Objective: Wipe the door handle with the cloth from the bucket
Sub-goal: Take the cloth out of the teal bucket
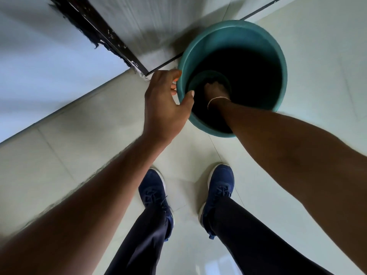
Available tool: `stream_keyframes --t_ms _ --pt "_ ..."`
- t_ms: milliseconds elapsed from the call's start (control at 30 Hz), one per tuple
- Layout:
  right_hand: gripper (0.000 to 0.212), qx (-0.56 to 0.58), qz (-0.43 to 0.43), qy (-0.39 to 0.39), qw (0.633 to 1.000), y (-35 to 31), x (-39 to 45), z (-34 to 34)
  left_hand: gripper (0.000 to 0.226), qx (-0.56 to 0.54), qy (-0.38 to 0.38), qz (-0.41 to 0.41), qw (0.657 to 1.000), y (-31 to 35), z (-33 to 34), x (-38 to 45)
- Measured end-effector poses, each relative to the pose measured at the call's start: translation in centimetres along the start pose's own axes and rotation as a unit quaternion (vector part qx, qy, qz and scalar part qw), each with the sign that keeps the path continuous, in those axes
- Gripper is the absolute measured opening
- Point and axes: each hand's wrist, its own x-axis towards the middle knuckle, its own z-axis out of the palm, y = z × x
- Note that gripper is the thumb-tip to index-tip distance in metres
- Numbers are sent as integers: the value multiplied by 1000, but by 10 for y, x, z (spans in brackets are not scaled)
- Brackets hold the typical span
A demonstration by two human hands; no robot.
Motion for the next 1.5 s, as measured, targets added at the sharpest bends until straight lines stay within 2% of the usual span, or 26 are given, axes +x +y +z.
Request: stream_keyframes --t_ms 133,267,400,500,600,733,800,867,933,1000,1033,1167,1267,1300,1367,1400,1467,1500 --pt "44 74 38 4 996 10 13 3 45 -8 -6 -11 1000 1 0 -3" --pt "44 139 79 41 986 17 4 -6 46 -1 -16 -30 999 5 -3 -4" --pt "38 205 96 28 974 23 -27 -37 53 3 -44 -70 997 22 -10 -6" --pt "37 294 82 55 951 23 -72 -67 55 -14 -81 -115 990 48 -23 -8" --pt "15 462 86 58 881 23 -126 -100 48 -38 -99 -144 984 84 -44 -8" --pt "18 681 38 7 731 27 -221 -165 35 -74 -94 -170 978 147 -82 -2" --pt "39 747 15 -20 665 27 -270 -198 31 -99 -100 -183 973 181 -104 -1" --pt "60 784 -10 -30 620 25 -320 -229 43 -143 -119 -208 960 216 -131 -4" --pt "66 815 -30 -40 578 21 -366 -257 60 -208 -149 -245 935 248 -157 -9" --pt "67 839 -47 -55 539 18 -411 -285 58 -267 -202 -272 902 285 -187 -14" --pt "67 842 -51 -63 533 16 -432 -298 57 -291 -229 -287 883 303 -204 -17" --pt "64 840 -64 -81 532 10 -501 -335 55 -406 -301 -302 808 362 -262 -31" --pt "48 845 -84 -84 522 -1 -549 -359 44 -440 -295 -299 794 400 -298 -47" --pt "39 838 -82 -72 535 -5 -564 -367 41 -438 -283 -297 800 412 -309 -52" --pt "19 798 -35 -21 602 -14 -587 -377 39 -422 -246 -297 821 433 -330 -63" --pt "10 757 5 22 653 -19 -599 -382 40 -411 -224 -297 832 442 -340 -68" --pt "12 624 61 160 762 -31 -618 -390 43 -374 -182 -291 862 454 -359 -75" --pt "16 561 54 230 793 -38 -629 -393 46 -356 -165 -283 875 459 -370 -80"
